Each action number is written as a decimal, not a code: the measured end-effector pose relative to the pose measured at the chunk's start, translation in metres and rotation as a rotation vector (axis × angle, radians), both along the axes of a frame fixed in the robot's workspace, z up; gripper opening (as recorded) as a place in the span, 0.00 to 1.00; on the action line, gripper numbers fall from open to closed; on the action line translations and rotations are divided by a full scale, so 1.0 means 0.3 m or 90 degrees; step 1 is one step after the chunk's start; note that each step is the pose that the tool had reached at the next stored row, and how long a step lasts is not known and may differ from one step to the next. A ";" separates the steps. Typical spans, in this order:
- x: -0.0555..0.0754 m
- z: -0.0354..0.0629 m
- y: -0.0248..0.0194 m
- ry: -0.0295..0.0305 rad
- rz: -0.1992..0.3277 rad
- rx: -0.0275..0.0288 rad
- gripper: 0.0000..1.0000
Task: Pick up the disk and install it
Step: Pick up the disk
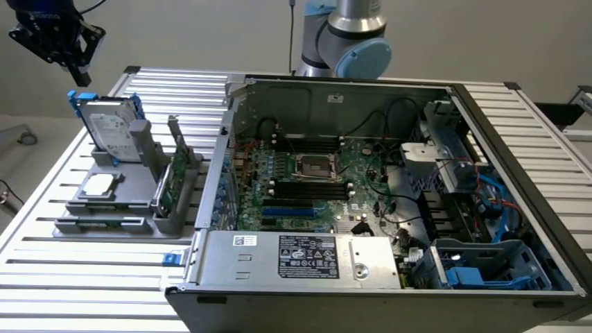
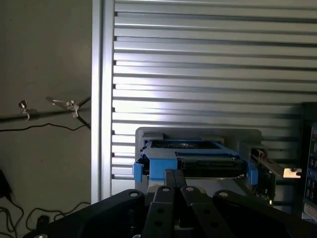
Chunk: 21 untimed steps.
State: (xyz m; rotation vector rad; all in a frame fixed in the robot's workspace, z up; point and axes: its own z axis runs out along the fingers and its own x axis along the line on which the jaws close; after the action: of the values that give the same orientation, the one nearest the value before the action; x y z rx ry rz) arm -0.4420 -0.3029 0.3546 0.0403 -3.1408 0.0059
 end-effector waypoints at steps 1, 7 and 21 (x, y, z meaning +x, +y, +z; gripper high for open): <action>0.000 0.000 0.000 0.0000 0.000 0.0000 0.11; -0.005 -0.001 0.004 0.0001 0.039 0.0000 0.11; -0.005 -0.006 0.004 0.0000 0.202 0.0000 0.11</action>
State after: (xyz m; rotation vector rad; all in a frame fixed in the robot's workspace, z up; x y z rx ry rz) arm -0.4435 -0.3016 0.3527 0.5357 -3.0955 0.0060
